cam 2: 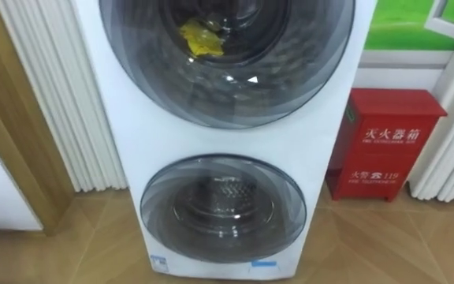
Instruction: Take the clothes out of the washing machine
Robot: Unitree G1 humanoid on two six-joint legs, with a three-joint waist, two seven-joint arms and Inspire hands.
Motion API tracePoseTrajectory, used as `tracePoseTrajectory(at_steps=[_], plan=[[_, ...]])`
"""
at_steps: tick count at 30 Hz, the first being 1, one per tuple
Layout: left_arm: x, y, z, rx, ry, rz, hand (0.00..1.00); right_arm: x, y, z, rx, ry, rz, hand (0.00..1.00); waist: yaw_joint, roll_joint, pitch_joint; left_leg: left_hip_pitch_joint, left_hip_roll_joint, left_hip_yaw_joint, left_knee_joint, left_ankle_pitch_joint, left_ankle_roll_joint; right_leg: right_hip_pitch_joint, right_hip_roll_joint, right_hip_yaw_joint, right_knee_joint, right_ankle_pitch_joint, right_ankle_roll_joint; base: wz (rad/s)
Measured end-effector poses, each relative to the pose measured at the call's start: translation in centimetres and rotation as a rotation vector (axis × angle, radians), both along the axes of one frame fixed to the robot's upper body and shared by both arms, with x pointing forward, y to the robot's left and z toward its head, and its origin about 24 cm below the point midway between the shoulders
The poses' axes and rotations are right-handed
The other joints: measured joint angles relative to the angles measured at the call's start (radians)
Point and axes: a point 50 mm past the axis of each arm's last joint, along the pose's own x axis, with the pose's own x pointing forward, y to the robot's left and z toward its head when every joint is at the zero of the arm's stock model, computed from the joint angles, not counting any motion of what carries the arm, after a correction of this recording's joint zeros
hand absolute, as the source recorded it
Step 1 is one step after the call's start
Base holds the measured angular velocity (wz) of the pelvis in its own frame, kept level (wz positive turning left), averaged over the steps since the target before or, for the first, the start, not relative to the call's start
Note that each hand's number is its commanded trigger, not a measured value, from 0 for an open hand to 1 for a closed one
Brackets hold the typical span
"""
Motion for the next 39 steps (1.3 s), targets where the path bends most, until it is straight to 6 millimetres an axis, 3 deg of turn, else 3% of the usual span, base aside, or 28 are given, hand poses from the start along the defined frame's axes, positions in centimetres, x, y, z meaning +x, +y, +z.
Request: tracePoseTrajectory(at_steps=[2, 4, 9, 14, 18, 22, 30, 39], plan=[[0.0, 0.3, 0.1, 0.007, 0.001, 0.000, 0.00, 2.2, -0.5, 1.6, -0.004, -0.074, -0.032, 0.00, 0.001, -0.006, -0.0028, -0.005, 0.000, 0.000, 0.006, 0.000, 0.000, -0.007, 0.000, -0.001, 0.002, 0.000, 0.000, 0.00], [-0.3, 0.6, 0.2, 0.013, 0.008, 0.004, 0.00, 4.2, -1.1, 3.5, -0.017, -0.157, -0.055, 0.00, 0.006, -0.017, -0.0002, -0.008, 0.001, -0.001, 0.005, 0.000, 0.000, -0.010, 0.000, -0.003, 0.003, 0.000, 0.000, 0.02], [0.1, 1.7, 0.5, 0.030, -0.002, 0.001, 0.00, 9.8, -2.3, 10.4, -0.078, -0.408, -0.086, 0.00, 0.015, -0.034, -0.0081, -0.016, 0.000, 0.000, 0.001, 0.000, 0.000, -0.019, 0.002, -0.002, 0.004, 0.000, 0.000, 0.00], [0.7, 2.3, 0.8, 0.049, -0.020, -0.006, 0.00, 13.0, -2.9, 15.8, -0.137, -0.568, -0.079, 0.00, 0.034, -0.039, -0.0107, -0.011, 0.001, 0.000, 0.000, 0.001, 0.001, -0.021, 0.001, 0.000, 0.006, 0.000, 0.000, 0.00], [0.5, 2.6, 0.9, 0.058, -0.018, -0.004, 0.00, 14.1, -3.2, 18.6, -0.167, -0.645, -0.064, 0.00, 0.048, -0.054, -0.0082, -0.014, 0.002, -0.001, -0.005, 0.001, 0.001, -0.022, 0.002, -0.013, 0.005, 0.000, 0.000, 0.05], [0.0, 3.0, 1.0, 0.068, 0.001, 0.010, 0.00, 14.6, -3.3, 20.0, -0.172, -0.687, -0.049, 0.00, 0.050, -0.069, -0.0095, -0.024, 0.002, -0.013, -0.005, 0.001, 0.001, -0.026, 0.001, -0.027, 0.004, 0.000, 0.000, 0.11], [-0.1, 3.5, 1.2, 0.075, 0.012, 0.015, 0.00, 15.6, -4.2, 23.5, -0.223, -0.756, -0.049, 0.00, 0.071, -0.070, -0.0103, -0.029, 0.000, -0.026, -0.005, 0.001, 0.001, -0.028, 0.001, -0.033, 0.004, 0.000, 0.000, 0.03], [0.8, 3.8, 1.5, 0.085, -0.008, 0.005, 0.00, 16.6, -3.8, 25.7, -0.231, -0.759, -0.050, 0.00, 0.059, -0.074, -0.0150, -0.045, 0.001, -0.025, -0.001, 0.002, 0.000, -0.046, 0.000, -0.044, 0.007, 0.000, 0.000, -0.02]])
